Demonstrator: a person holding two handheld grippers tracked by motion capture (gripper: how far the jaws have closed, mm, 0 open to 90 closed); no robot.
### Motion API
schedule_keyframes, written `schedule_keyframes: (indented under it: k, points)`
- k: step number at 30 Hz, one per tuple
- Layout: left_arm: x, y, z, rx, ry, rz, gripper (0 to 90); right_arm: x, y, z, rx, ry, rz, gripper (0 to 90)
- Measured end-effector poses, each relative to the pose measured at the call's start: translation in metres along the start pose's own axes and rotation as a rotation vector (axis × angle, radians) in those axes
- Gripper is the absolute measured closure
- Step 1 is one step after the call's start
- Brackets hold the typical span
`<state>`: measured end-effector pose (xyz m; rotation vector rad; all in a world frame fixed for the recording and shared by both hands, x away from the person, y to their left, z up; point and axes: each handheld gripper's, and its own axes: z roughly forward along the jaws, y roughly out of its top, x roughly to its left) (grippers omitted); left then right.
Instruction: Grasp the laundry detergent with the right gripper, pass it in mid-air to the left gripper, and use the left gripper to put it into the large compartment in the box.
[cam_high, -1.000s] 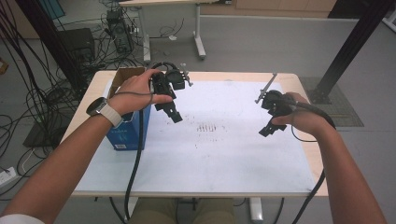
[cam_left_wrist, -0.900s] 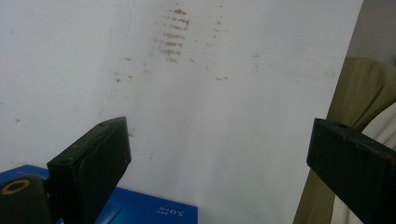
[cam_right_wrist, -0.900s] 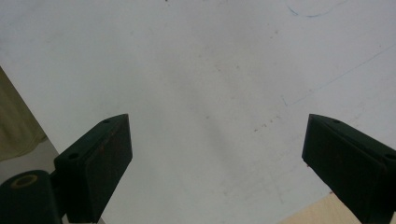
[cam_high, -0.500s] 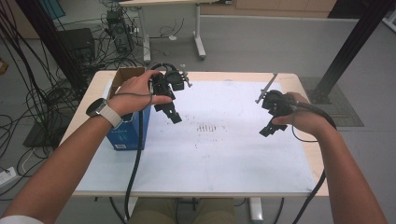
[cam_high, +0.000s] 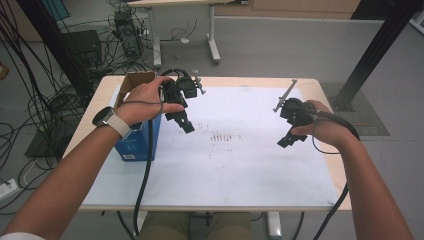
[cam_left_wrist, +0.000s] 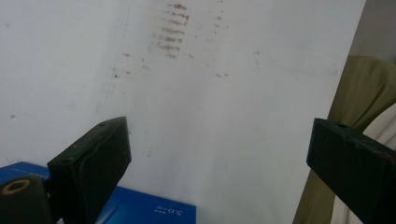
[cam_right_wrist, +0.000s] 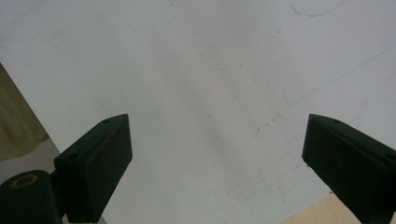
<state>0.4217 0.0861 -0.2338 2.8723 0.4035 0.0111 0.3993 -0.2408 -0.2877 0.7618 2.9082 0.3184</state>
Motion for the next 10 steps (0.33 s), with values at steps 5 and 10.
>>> schedule_keyframes:
  k: [5,10]
  points:
    - [0.0006,-0.0005,0.0002,0.003,0.001,-0.003,6.8,-0.0001,-0.0023,0.0002,0.001,-0.002,0.003,8.5]
    - [0.0006,-0.0003,-0.0006,0.000,0.003,-0.003,6.8,0.0002,-0.0038,-0.0002,-0.004,-0.003,0.007,8.4]
